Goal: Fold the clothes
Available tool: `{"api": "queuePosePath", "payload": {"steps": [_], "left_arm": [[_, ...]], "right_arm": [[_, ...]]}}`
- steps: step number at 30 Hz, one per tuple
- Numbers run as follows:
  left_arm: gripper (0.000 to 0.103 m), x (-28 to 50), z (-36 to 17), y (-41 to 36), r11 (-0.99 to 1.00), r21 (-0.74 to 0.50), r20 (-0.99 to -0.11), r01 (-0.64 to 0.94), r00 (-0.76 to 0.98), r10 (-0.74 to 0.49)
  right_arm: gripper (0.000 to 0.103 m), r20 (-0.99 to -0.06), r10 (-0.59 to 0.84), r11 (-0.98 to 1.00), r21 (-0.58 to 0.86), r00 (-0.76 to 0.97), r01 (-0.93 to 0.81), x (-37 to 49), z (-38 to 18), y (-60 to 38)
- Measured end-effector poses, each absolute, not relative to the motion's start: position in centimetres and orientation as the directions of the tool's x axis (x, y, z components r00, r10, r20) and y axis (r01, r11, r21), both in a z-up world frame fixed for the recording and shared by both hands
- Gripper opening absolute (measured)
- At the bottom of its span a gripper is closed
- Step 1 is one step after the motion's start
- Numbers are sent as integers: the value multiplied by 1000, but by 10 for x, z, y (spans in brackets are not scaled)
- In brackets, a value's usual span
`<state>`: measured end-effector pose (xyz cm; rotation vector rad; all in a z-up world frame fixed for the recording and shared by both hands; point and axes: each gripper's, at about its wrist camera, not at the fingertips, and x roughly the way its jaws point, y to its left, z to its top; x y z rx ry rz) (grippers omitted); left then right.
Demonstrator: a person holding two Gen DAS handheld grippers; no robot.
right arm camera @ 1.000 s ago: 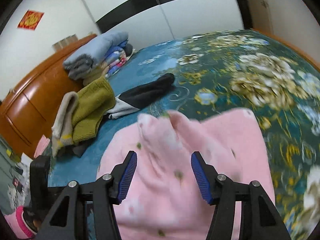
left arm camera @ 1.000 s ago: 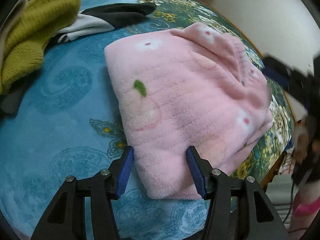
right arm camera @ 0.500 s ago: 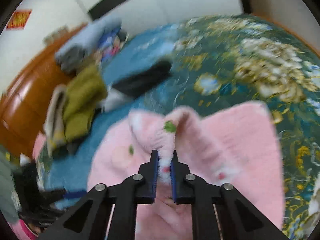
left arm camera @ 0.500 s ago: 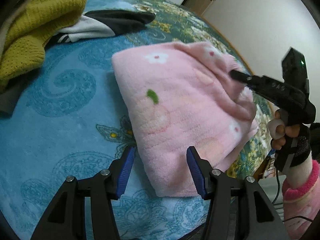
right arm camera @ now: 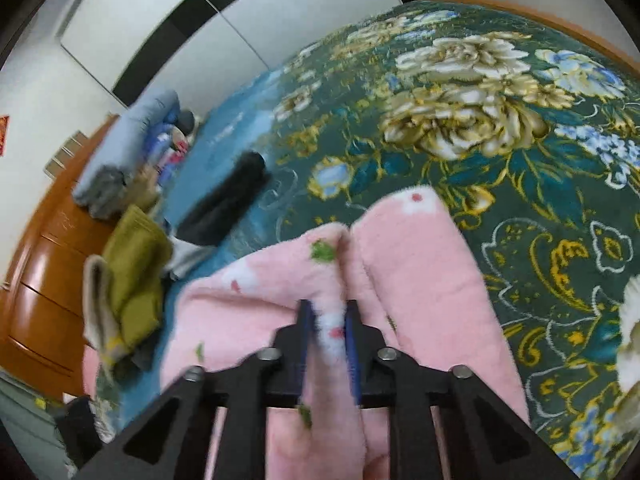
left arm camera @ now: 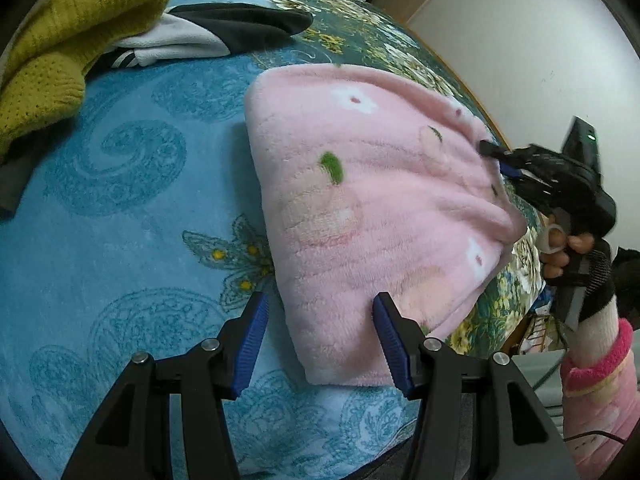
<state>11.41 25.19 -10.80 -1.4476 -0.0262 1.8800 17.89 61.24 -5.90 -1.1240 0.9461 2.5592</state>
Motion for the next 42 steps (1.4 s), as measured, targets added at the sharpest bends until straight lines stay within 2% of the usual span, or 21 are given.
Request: {"api": "queuePosePath", "payload": {"steps": [1,3,6,9,14,20,21,23,24,27,31,33,36,40,42], "left_arm": [[56,114,-108,252,-720,-441,-822,-536,-81,564],[56,110,-106,253,-716,-446,-815,-536,-86,572],[56,102,-106,248,-722,-454,-806,-523,-104,582],[56,90,-106,241,-728,-499,-788,-470,-105,607],[56,88,-101,228,-739,-528,-773,-419,-123,622],[56,89,-99,219,-748,-527,-774,-402,-136,618],[56,90,-98,218,-747,-528,-773,-404,-136,620],[56,92,-97,217,-746,-527,-773,-407,-135,620],[56,92,-97,218,-746,-528,-773,-407,-133,620],[56,93,-98,219,-743,-530,-774,-409,-124,621],[56,95,-95,217,-736,-533,-767,-417,-130,629],[56,94,-94,217,-736,-533,-766,-417,-133,629],[56,93,-96,217,-741,-531,-769,-411,-132,625],[56,94,-103,225,-744,-522,-784,-417,-109,611],[56,96,-103,228,-742,-515,-789,-429,-101,606]], "right_arm": [[49,-704,-71,-781,480,-707,-400,186,-52,613],[60,-676,-80,-768,511,-732,-387,208,-46,615],[69,-636,-134,-700,604,-760,-382,243,-54,619],[70,-605,-224,-616,696,-764,-370,258,-80,617],[71,-619,-296,-570,726,-728,-386,242,-114,605],[71,-594,-259,-542,742,-761,-395,217,-117,602],[68,-582,-252,-528,752,-773,-393,216,-116,601],[49,-567,-245,-518,763,-787,-388,216,-113,599],[36,-571,-239,-523,758,-786,-391,216,-111,598],[27,-597,-202,-579,712,-776,-398,216,-96,595],[27,-487,-136,-634,712,-863,-302,233,-51,600],[27,-468,-89,-654,693,-879,-303,244,-36,608],[27,-499,-51,-634,685,-865,-357,258,-46,622],[27,-617,-56,-556,672,-785,-488,267,-101,635],[27,-627,-75,-514,691,-776,-509,273,-122,640]]}}
